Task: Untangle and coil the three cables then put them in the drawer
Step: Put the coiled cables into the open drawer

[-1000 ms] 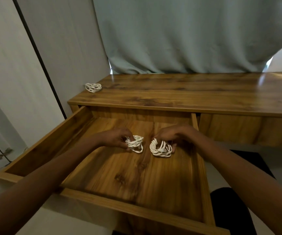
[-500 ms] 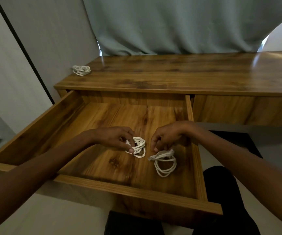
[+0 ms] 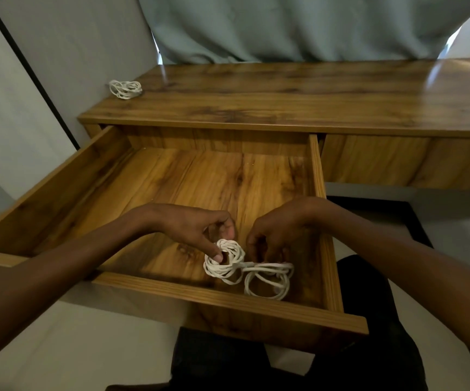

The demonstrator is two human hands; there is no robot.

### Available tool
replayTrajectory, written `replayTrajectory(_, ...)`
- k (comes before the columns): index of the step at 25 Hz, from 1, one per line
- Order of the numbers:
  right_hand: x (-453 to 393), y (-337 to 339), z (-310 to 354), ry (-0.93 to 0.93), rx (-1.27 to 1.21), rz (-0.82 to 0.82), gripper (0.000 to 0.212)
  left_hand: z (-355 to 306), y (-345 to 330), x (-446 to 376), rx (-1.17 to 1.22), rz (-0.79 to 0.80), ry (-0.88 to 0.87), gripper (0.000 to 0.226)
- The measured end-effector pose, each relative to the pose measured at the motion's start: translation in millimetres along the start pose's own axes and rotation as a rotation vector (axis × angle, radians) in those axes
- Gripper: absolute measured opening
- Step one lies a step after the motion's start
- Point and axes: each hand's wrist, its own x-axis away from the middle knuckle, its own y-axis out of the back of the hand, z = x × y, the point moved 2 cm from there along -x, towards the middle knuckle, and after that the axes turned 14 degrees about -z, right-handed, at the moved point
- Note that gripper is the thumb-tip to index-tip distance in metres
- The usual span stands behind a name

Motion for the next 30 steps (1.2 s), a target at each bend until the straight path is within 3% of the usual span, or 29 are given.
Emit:
replayTrajectory(4,11,2,-3,-0.084,0.023,0.044,0.03,-3,-6,3,-0.043,0.061,-0.036,0.053)
replayTrajectory(8,18,9,0,-0.105,0.2,0.085,0.013,-4,-10,2,-0.047,0.108,-0.052,0.04)
replayTrajectory(10,18,13,4,-0.093,0.296,0.077,0.022,-5,-10,0,-0.057,0.115,-0.072,0.036)
replayTrajectory(13,12,25,7,-0.106,0.322,0.016,0.021,-4,-2,-3,-0.067,0.099,-0.06,0.035)
replayTrajectory(15,6,41,9,-0.085,0.313,-0.145,0.019,0,12,-4,-0.065,0.058,-0.035,0.033)
replayTrajectory(18,0,79,24,0.065,0.212,-0.539,0.017,10,55,-4,-0.111,-0.188,-0.042,0.021)
replayTrajectory(23,-43,152,63,0.274,0.119,-1.047,0.019,41,149,-4,-0.194,-0.908,0.043,0.02)
replayTrajectory(26,-97,192,82,0.254,0.102,-1.115,0.029,81,198,-10,-0.161,-1.176,0.19,0.033)
replayTrajectory(30,-173,226,101,0.225,0.169,-1.077,0.04,136,245,-22,-0.151,-1.26,0.361,0.048)
